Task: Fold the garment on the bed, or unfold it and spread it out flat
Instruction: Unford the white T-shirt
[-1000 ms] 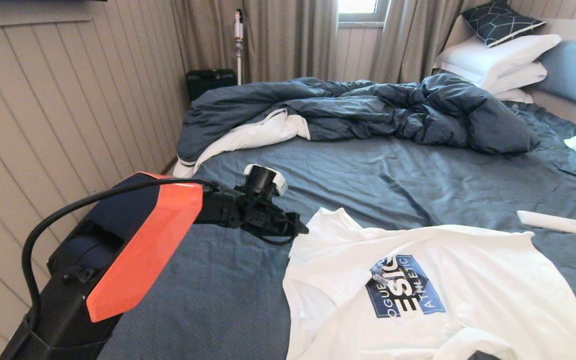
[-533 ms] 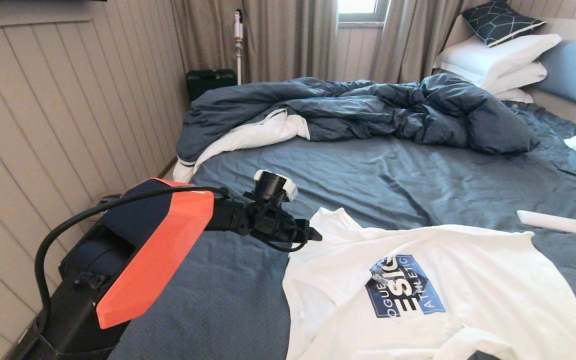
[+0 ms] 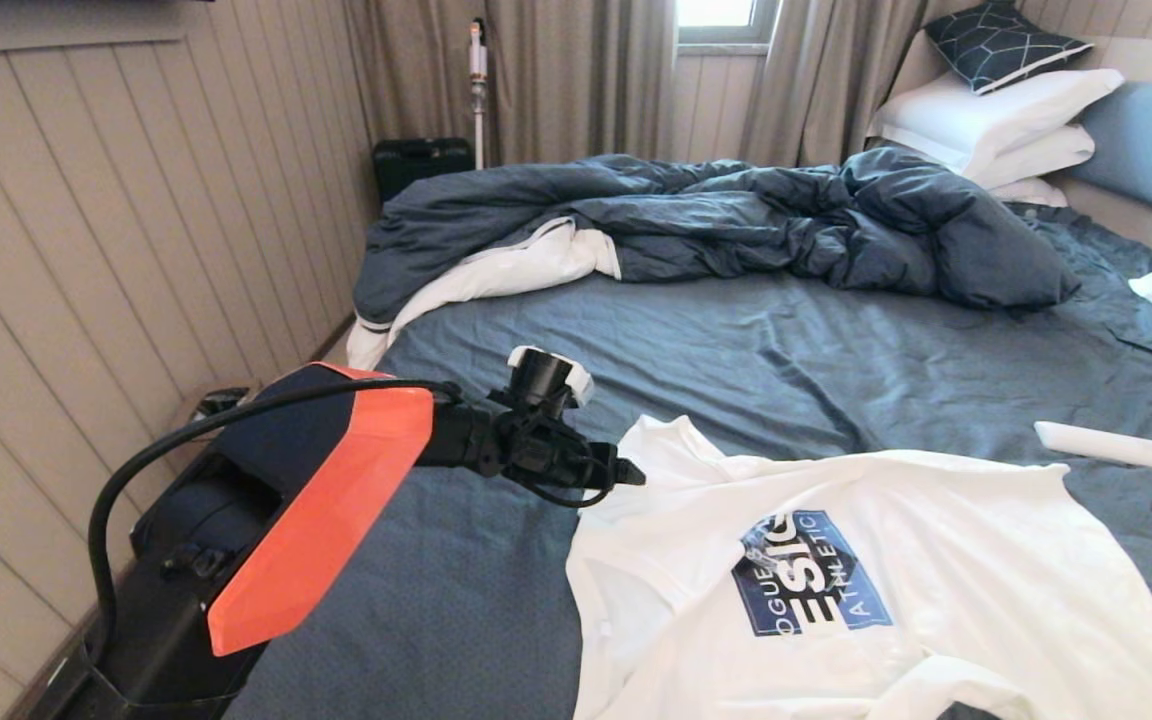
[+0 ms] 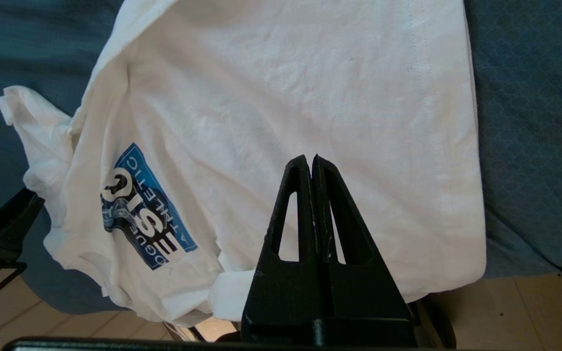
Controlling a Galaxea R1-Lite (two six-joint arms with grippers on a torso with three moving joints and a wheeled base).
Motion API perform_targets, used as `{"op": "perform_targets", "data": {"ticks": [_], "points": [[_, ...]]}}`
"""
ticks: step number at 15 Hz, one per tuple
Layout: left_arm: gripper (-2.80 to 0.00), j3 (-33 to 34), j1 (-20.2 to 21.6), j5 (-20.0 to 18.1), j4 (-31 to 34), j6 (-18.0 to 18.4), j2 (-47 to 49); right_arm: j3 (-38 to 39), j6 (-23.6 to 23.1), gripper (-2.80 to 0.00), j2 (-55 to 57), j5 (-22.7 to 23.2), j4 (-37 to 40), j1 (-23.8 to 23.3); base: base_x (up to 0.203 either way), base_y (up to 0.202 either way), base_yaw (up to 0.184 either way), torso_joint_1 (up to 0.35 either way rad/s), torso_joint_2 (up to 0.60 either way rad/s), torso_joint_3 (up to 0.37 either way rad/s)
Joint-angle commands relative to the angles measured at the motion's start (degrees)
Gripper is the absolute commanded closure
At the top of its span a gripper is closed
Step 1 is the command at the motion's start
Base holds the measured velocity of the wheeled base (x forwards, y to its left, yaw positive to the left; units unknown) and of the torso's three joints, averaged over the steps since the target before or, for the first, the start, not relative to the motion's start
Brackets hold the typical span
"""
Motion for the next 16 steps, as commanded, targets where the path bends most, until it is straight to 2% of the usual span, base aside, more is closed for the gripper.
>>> {"op": "perform_targets", "data": {"ticks": [1,2,4,10,16], "points": [[-2.8,0.02,-0.15,-0.05,0.09,0.2,0.26,-0.11,-0.08,0.0,0.53,0.1,0.17,-0.72,0.0,0.0,0.0,0.0,0.0,0.0],[0.0,0.02,-0.15,-0.14,0.09,0.36,0.28,-0.24,-0.26,0.0,0.66,0.13,0.14,-1.1,0.0,0.0,0.0,0.0,0.0,0.0],[0.0,0.02,-0.15,-0.14,0.16,0.71,0.62,-0.14,-2.04,0.0,1.43,0.19,0.14,-1.59,0.0,0.0,0.0,0.0,0.0,0.0],[0.0,0.02,-0.15,0.22,-0.18,0.81,0.53,0.03,-2.3,0.0,2.13,0.19,0.14,-1.68,0.0,0.0,0.0,0.0,0.0,0.0],[0.0,0.02,-0.06,0.39,-0.18,0.55,0.18,4.15,-7.02,0.0,4.4,-0.13,0.08,-8.63,0.0,0.0,0.0,0.0,0.0,0.0]]}}
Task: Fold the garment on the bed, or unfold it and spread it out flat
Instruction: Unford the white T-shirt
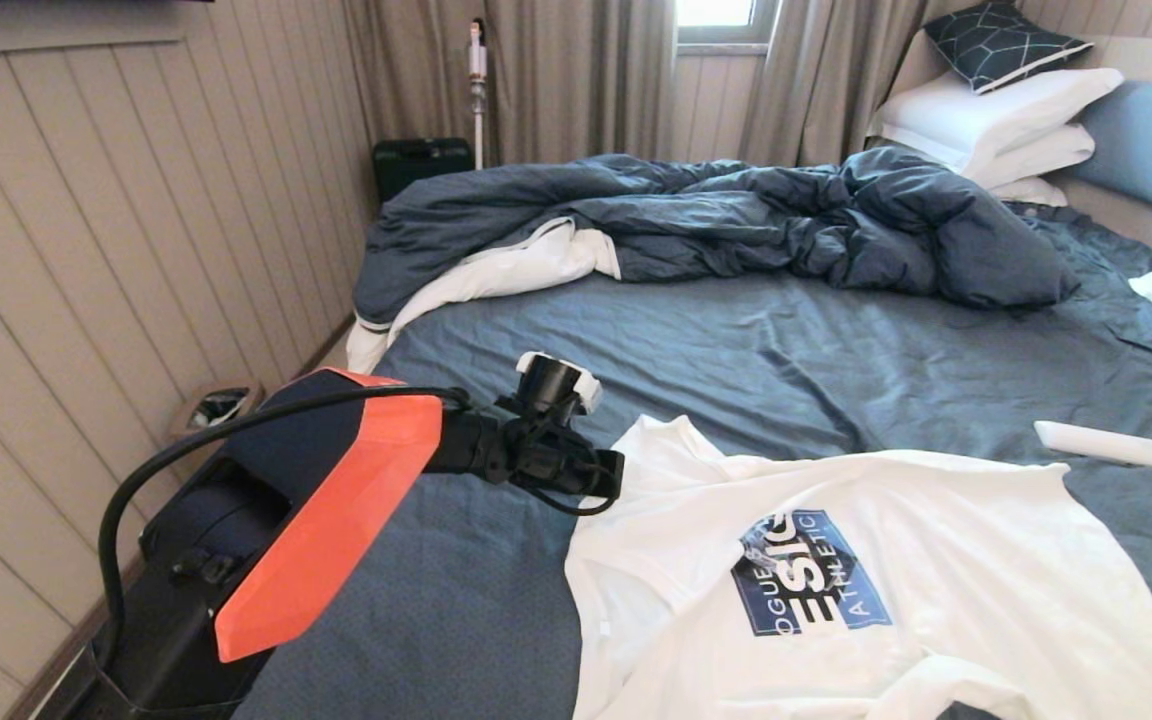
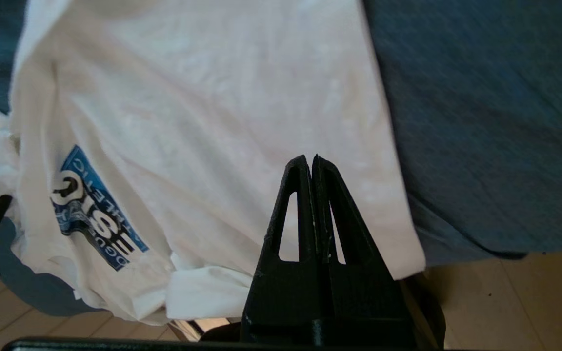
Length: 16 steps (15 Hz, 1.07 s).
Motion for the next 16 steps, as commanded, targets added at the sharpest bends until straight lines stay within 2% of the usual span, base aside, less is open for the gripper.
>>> {"op": "perform_targets", "data": {"ticks": [1,2,4,6,8,12,16], "points": [[0.0,-0.01,0.05,-0.08,0.04,-0.13,-0.22,1.68,-1.2,0.0,0.61,0.1,0.32,-1.91,0.0,0.0,0.0,0.0,0.0,0.0],[0.0,-0.01,0.05,0.0,0.04,-0.04,-0.14,2.73,-2.22,0.0,0.61,-0.03,0.2,-2.24,0.0,0.0,0.0,0.0,0.0,0.0],[0.0,-0.01,0.05,0.0,0.05,-0.07,-0.16,9.82,-5.83,0.0,0.74,-0.94,-2.44,-2.8,0.0,0.0,0.0,0.0,0.0,0.0],[0.0,-0.01,0.48,0.09,-0.04,-0.22,-0.65,13.06,-7.09,0.0,1.25,-3.45,-11.97,-2.79,0.0,0.0,0.0,0.0,0.0,0.0],[0.0,-0.1,1.55,0.04,-0.13,-0.27,-1.7,12.15,-6.68,0.0,0.94,-4.22,-15.11,-2.13,0.0,0.0,0.0,0.0,0.0,0.0],[0.0,-0.05,3.31,0.0,-1.4,-0.74,-3.41,6.33,-2.75,0.0,1.16,-2.87,-15.23,-1.63,0.0,0.0,0.0,0.0,0.0,0.0],[0.0,-0.1,5.92,0.0,-2.57,-0.74,-3.91,5.87,-2.34,0.0,1.32,-2.09,-15.32,-1.53,0.0,0.0,0.0,0.0,0.0,0.0]]}}
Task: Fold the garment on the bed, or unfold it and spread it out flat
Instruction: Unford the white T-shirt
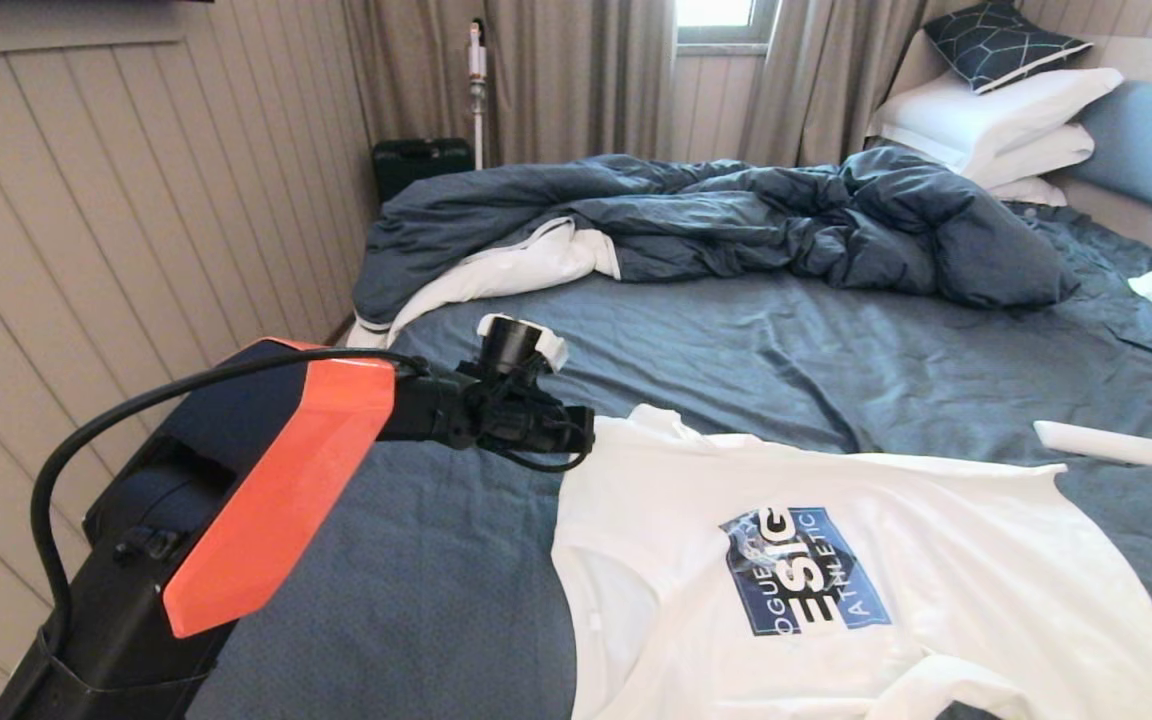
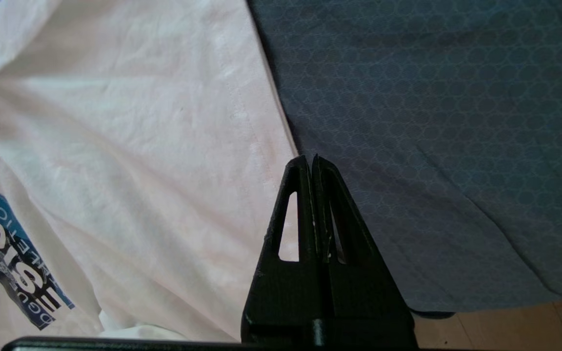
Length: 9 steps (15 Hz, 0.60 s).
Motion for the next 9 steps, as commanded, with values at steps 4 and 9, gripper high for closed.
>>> {"op": "perform_targets", "data": {"ticks": [4,9], "points": [[0.0,-0.01,3.18,-0.16,-0.77,-0.2,-1.13,-1.46,0.15,0.0,1.88,0.24,-1.3,0.75,0.0,0.0,0.0,0.0,0.0,0.0],[0.0,0.08,3.53,-0.07,-0.59,-0.2,-1.31,-9.25,6.02,0.0,5.44,0.24,-1.51,4.97,0.0,0.0,0.0,0.0,0.0,0.0]]}}
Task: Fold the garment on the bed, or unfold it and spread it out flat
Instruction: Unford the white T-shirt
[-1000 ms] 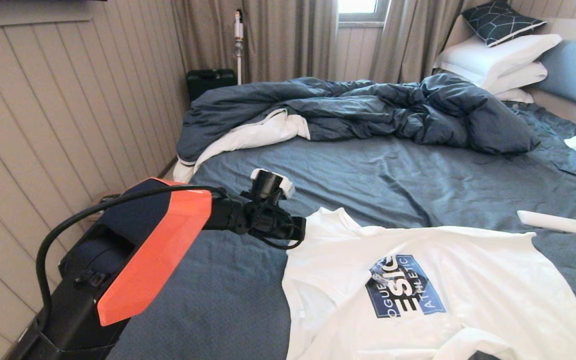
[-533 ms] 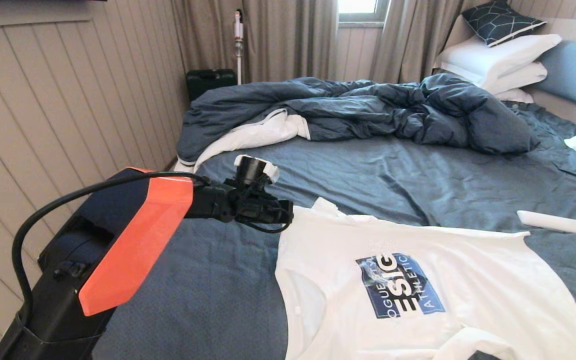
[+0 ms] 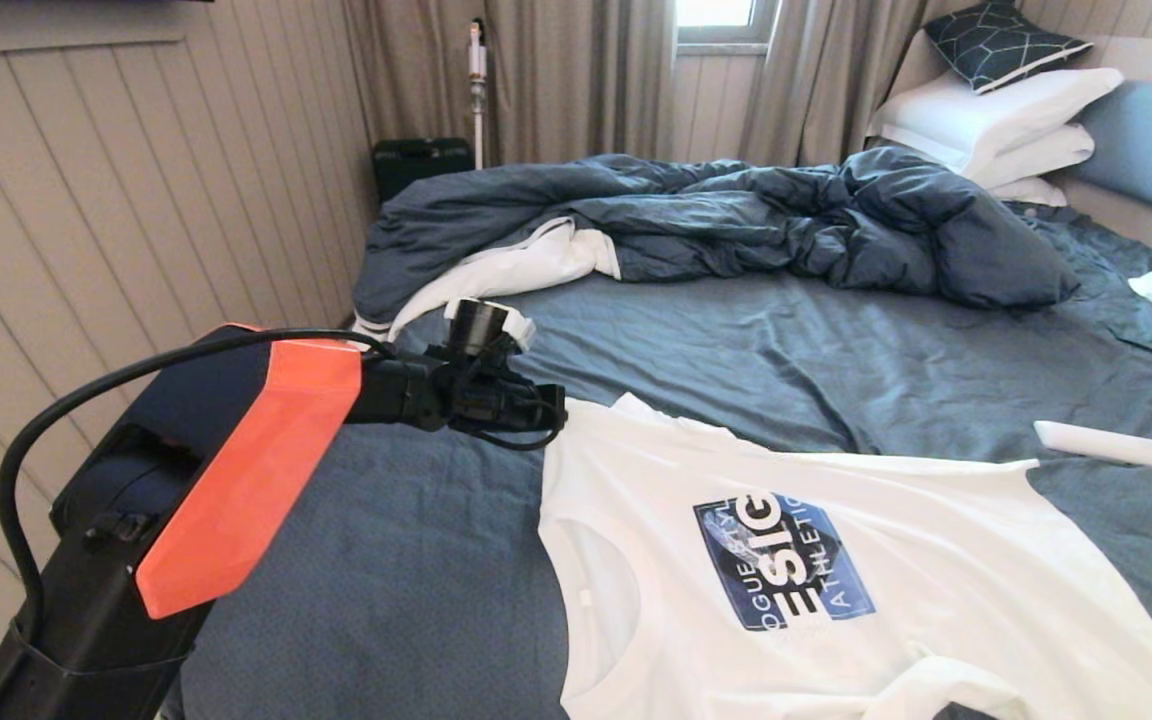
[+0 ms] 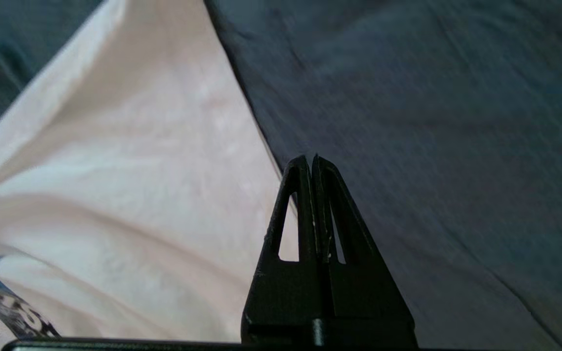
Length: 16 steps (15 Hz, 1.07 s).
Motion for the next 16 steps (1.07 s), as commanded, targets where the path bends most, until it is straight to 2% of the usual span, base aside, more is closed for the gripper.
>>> {"op": "perform_targets", "data": {"ticks": [1,4,5,8,12,16], "points": [[0.0,0.16,0.03,-0.11,0.33,-0.2,-0.15,-3.15,1.72,0.0,2.28,0.17,0.16,2.38,0.0,0.0,0.0,0.0,0.0,0.0],[0.0,0.17,0.03,-0.11,0.42,-0.2,0.0,-6.24,2.7,0.0,4.73,0.06,0.06,6.84,0.0,0.0,0.0,0.0,0.0,0.0],[0.0,0.17,0.03,-0.11,0.51,-0.2,0.11,-7.04,2.64,-2.8,5.47,-0.07,-0.15,7.98,0.0,0.0,0.0,0.0,0.0,0.0],[0.0,0.08,0.03,1.13,0.33,-0.2,0.29,-7.87,2.11,-2.8,6.9,-0.36,-0.63,10.47,0.0,0.0,0.0,0.0,0.0,0.0],[0.0,0.08,0.12,1.21,0.42,-0.29,0.29,-10.74,2.11,-2.8,9.87,-0.87,-0.64,10.89,0.0,0.0,0.0,0.0,0.0,0.0],[0.0,0.08,0.88,1.21,0.16,-0.29,0.28,-14.02,2.22,-2.8,12.08,-3.5,-0.87,11.43,0.0,0.0,0.0,0.0,0.0,0.0]]}}
